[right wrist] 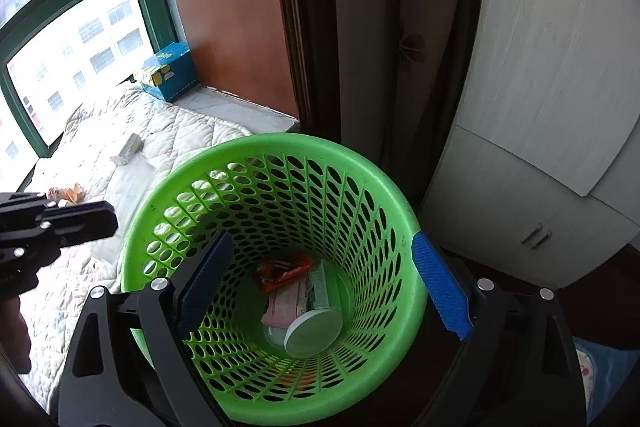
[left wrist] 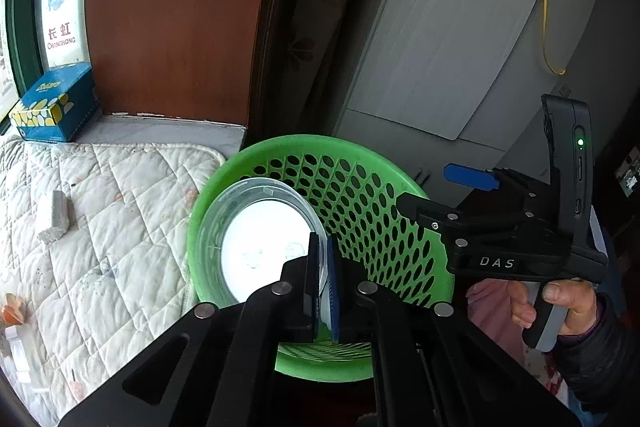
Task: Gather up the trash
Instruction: 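Carry both lids to the green basket and release them inside, then move the left gripper toward the red-and-white wrapper and orange peel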
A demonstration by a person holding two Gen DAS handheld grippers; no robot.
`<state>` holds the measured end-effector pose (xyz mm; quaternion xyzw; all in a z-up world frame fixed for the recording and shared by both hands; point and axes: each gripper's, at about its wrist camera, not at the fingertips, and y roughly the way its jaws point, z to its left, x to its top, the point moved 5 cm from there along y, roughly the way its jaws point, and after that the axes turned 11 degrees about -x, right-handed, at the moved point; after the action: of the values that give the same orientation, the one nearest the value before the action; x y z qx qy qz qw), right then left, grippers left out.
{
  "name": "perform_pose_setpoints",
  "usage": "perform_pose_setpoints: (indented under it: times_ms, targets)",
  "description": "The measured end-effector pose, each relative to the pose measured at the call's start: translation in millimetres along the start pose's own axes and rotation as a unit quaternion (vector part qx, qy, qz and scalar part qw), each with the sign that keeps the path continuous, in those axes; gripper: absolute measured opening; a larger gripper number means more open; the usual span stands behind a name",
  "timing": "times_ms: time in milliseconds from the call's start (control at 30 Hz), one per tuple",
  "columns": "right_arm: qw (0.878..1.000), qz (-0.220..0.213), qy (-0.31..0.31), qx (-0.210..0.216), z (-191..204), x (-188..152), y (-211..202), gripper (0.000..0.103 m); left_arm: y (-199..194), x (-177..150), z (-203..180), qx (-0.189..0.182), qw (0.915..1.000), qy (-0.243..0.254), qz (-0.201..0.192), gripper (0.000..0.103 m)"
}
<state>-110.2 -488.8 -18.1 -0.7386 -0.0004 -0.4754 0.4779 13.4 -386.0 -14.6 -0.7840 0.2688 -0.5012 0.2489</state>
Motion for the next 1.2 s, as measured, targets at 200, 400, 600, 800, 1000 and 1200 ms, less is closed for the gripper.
perform_pose_setpoints:
  times_ms: [200, 400, 600, 800, 1000, 1200]
  targets:
    - [1.000, 0.002, 0.000, 0.002, 0, 0, -1, 0.090, 0, -5, 3, -0.003, 0.9999, -0.014, -0.006, 0.025]
    - [1.000, -0.002, -0.009, 0.018, 16, 3, -4, 0.090, -23, -11, 17, 0.034, 0.9989, -0.023, -0.025, 0.036]
    - [0.999, -0.011, -0.034, 0.039, 49, 11, -9, 0.091, -60, -23, 51, 0.091, 0.9933, -0.051, -0.049, 0.041]
    - [0.996, -0.016, -0.059, 0.068, 93, 20, -11, 0.091, -117, -47, 104, 0.170, 0.9786, -0.091, -0.071, 0.043]
    - [0.991, -0.016, -0.090, 0.098, 146, 26, -10, 0.091, -171, -79, 168, 0.240, 0.9541, -0.157, -0.088, 0.044]
    - [0.985, -0.017, -0.118, 0.124, 195, 32, -9, 0.091, -211, -116, 231, 0.283, 0.9279, -0.227, -0.087, 0.044]
